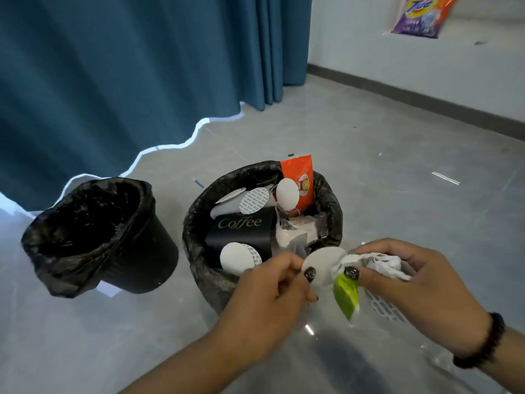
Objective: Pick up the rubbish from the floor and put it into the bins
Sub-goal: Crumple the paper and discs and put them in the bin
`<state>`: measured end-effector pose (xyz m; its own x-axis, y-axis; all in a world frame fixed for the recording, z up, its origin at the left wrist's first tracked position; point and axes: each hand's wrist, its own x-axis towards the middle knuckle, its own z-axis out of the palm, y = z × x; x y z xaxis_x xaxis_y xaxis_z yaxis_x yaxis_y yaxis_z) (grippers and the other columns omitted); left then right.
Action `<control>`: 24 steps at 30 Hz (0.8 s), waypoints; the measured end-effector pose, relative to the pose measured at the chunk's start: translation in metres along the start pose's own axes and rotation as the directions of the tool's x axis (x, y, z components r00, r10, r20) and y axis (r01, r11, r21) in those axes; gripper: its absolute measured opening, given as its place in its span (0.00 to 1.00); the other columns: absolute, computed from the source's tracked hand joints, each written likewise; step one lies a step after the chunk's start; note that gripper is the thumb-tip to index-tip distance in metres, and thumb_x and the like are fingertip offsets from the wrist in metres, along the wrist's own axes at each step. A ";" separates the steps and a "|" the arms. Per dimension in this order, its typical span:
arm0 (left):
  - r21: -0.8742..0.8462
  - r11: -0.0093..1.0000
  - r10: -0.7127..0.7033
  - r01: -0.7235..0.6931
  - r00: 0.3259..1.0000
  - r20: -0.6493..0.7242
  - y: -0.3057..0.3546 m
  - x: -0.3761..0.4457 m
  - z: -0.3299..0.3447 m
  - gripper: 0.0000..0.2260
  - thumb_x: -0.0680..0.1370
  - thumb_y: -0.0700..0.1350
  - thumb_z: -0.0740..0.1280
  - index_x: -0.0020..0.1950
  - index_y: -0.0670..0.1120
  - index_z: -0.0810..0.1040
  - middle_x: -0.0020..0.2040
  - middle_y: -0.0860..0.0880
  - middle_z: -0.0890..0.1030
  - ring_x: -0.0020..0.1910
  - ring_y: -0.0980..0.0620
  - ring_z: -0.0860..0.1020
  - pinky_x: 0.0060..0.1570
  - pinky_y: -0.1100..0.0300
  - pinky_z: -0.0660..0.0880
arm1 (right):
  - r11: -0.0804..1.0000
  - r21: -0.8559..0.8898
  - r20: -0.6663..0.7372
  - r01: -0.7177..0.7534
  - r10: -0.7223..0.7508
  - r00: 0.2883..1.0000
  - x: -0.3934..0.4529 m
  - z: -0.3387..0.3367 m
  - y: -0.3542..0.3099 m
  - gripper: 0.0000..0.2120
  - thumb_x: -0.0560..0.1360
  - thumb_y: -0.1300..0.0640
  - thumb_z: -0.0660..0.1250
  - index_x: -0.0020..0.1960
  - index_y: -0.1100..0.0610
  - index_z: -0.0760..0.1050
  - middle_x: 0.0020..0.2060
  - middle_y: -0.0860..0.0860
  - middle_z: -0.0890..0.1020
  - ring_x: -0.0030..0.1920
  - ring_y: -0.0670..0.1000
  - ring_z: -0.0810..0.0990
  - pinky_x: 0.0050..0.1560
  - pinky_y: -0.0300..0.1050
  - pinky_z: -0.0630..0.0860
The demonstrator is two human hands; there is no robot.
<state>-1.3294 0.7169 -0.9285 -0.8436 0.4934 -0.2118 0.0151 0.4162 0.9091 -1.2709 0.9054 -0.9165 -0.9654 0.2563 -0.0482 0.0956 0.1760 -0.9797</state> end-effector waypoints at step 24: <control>0.259 0.956 -0.004 0.138 0.888 -0.459 -0.014 0.032 -0.108 0.02 0.77 0.48 0.67 0.44 0.52 0.76 0.35 0.50 0.82 0.36 0.51 0.81 0.38 0.56 0.78 | 0.989 0.074 -0.028 -0.130 0.133 0.991 0.050 0.072 -0.033 0.03 0.68 0.63 0.73 0.41 0.57 0.81 0.37 0.56 0.84 0.37 0.54 0.84 0.33 0.42 0.81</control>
<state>-1.4147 0.6446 -0.9094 -0.9959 0.0858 -0.0270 0.0370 0.6638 0.7470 -1.3394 0.8434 -0.9003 -0.9369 0.3043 -0.1722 0.2024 0.0704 -0.9768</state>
